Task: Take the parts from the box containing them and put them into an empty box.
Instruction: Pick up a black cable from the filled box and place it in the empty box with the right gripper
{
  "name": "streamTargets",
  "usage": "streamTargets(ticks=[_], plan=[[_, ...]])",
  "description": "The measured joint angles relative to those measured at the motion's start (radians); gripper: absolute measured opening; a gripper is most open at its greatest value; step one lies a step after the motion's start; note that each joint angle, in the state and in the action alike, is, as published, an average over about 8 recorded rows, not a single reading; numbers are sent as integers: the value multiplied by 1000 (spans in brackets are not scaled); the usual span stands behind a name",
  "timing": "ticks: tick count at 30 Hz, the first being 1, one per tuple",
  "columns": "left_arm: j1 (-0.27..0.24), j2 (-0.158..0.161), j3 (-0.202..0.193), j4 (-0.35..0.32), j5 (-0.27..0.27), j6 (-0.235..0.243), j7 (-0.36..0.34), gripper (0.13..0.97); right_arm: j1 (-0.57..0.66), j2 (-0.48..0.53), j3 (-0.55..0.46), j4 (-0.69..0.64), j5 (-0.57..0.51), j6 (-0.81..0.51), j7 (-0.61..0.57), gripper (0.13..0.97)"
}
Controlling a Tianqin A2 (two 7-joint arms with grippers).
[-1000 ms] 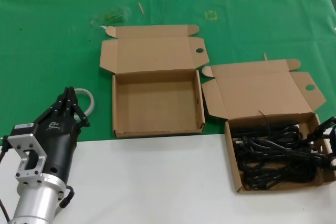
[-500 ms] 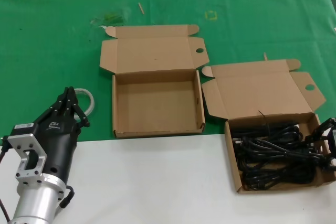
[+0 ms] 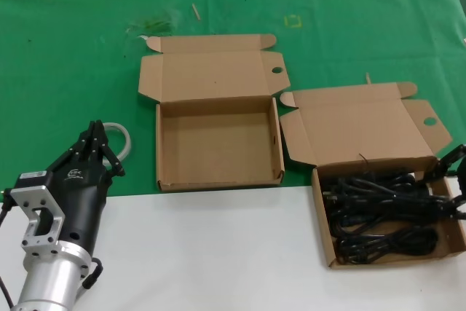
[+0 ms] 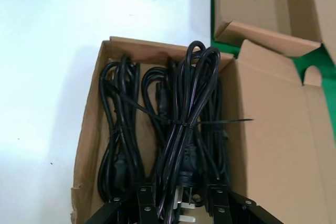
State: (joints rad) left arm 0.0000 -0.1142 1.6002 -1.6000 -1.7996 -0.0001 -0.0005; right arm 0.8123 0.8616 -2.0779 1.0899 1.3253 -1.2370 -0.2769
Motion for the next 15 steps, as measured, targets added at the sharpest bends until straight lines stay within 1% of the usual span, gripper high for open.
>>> streamTargets(ticks=[7,15], plan=[[0,0,0,0,0,0,0,156,11,0,13,41,7,4,30,306],[0,0,0,0,0,0,0,156,27,-42,13,63,-7,48,55,306]])
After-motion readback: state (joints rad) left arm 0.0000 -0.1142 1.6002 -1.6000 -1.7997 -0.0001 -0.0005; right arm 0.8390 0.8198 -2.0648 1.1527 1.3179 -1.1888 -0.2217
